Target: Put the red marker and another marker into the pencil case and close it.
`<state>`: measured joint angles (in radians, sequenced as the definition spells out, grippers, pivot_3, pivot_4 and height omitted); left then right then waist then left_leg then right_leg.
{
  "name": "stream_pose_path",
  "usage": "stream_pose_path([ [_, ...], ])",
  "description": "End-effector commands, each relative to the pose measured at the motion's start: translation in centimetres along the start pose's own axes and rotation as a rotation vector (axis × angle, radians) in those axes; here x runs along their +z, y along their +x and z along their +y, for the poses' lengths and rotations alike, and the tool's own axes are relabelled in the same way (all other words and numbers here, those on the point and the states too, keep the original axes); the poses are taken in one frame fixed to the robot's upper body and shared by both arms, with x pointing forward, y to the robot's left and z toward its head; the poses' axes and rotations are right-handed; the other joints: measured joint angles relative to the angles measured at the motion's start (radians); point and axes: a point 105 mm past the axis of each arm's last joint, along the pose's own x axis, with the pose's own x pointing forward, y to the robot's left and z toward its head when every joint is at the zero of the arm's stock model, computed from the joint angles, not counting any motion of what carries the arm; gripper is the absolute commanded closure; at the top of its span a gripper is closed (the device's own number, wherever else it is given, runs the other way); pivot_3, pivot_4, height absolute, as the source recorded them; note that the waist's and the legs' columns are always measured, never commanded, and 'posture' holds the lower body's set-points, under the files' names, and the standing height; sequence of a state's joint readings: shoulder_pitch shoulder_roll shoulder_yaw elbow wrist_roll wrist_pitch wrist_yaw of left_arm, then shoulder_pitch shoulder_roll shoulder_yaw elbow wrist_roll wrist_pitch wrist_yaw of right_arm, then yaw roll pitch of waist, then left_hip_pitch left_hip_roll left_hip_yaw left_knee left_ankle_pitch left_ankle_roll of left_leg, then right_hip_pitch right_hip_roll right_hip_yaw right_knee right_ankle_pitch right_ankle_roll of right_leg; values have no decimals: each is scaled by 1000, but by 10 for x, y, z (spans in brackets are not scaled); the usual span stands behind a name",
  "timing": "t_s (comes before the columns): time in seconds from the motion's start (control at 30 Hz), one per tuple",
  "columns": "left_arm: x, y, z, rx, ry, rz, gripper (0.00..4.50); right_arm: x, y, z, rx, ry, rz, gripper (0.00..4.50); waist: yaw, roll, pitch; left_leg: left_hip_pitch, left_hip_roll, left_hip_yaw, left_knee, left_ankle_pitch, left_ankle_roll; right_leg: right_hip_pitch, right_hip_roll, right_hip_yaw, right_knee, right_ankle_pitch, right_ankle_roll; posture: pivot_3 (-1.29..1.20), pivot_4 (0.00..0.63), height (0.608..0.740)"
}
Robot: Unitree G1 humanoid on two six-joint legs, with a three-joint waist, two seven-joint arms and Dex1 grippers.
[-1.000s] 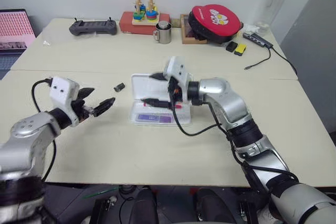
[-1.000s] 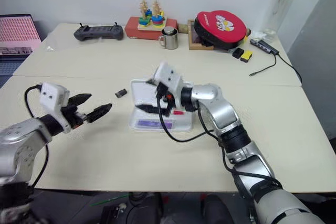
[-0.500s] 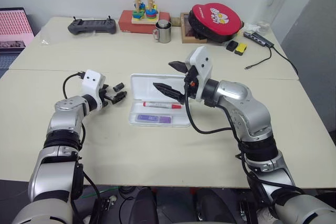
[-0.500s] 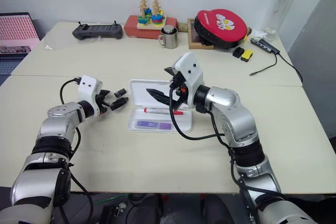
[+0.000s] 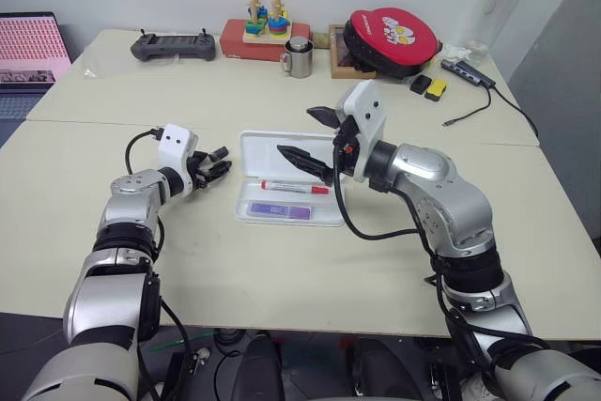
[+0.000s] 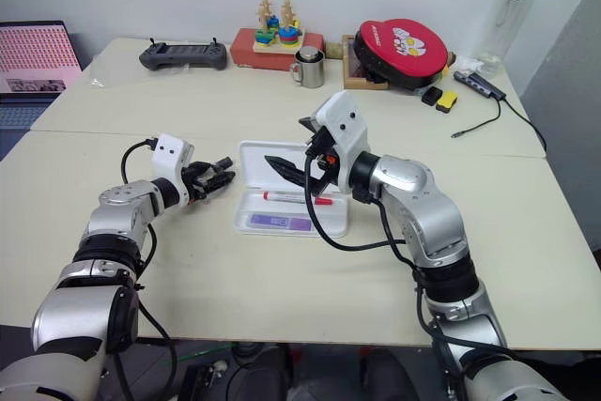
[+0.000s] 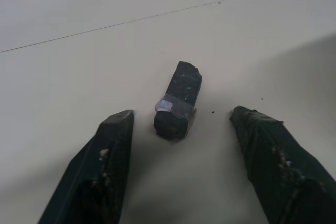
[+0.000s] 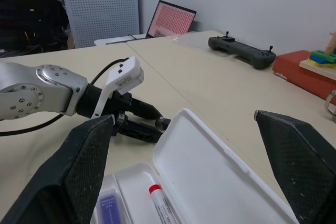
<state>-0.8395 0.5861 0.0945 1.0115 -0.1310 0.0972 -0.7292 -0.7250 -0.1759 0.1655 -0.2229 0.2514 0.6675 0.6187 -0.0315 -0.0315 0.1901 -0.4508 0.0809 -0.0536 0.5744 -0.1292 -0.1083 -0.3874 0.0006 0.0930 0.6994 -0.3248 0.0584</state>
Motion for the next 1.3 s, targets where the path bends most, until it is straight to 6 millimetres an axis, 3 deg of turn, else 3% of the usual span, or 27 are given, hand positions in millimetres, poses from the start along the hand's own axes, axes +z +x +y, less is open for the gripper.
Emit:
stream_pose_path([
  [0.03,5,5,-3,-5,-6,-13,2261,13,-3,4,13,-37,-42,0,0,0,0,0,0,0,0,0,0,0,0,0,0,0,0,0,150,740],
  [0.33,8,5,2,41,-29,-44,4058,10,-6,-1,-7,-39,-33,0,0,0,0,0,0,0,0,0,0,0,0,0,0,0,0,0,150,740],
  [0.53,4,-1,12,99,-74,-79,4139,10,-13,-4,-9,-48,-26,0,-1,0,0,0,0,0,0,0,0,0,0,0,0,0,0,0,150,740],
  [0.67,58,-10,13,80,-134,-351,4139,13,-23,-6,-8,-48,-37,0,-1,0,0,0,0,0,0,0,0,0,0,0,0,0,0,0,150,740],
  [0.7,74,-13,4,19,-140,-417,4139,14,-27,-7,-8,-45,-41,0,-1,0,0,0,0,0,0,0,0,0,0,0,0,0,0,0,150,740],
  [0.77,105,-25,-32,-194,-97,-520,4139,15,-42,-7,3,-42,-40,0,2,0,0,-1,0,0,0,0,0,0,0,0,0,0,0,0,150,740],
  [0.8,119,-39,-62,-355,-47,-568,4139,12,-52,-6,15,-41,-19,0,4,0,0,-1,0,-1,0,0,0,0,0,-1,0,0,0,0,150,740],
  [0.87,124,-61,-112,-615,-14,-567,4139,4,-67,-3,36,-50,29,0,3,0,0,-1,-1,0,0,0,0,2,-2,-1,-2,0,0,0,150,740],
  [0.97,107,-69,-158,-811,55,-457,4139,-11,-84,1,58,-47,115,0,1,0,0,0,-1,1,0,0,0,4,-2,0,-3,0,0,0,150,740],
  [1.07,85,-67,-183,-901,116,-338,4139,-21,-93,1,59,-44,173,0,-3,1,0,5,0,0,0,0,0,7,0,1,-1,0,0,0,150,740],
  [1.1,60,-52,-192,-900,196,-228,4139,-29,-98,1,53,-74,224,0,-8,1,0,7,-1,0,0,1,1,9,0,1,-1,-1,0,0,150,740],
  [1.17,28,-38,-200,-902,306,-97,4139,-38,-104,2,48,-112,286,0,-10,1,0,15,-1,2,1,1,2,15,0,4,-3,-3,5,0,150,740],
  [1.3,16,-22,-197,-878,359,-56,4139,-40,-105,4,32,-107,297,0,-25,1,0,16,-1,3,1,2,4,15,0,8,-4,-3,4,0,150,740],
])
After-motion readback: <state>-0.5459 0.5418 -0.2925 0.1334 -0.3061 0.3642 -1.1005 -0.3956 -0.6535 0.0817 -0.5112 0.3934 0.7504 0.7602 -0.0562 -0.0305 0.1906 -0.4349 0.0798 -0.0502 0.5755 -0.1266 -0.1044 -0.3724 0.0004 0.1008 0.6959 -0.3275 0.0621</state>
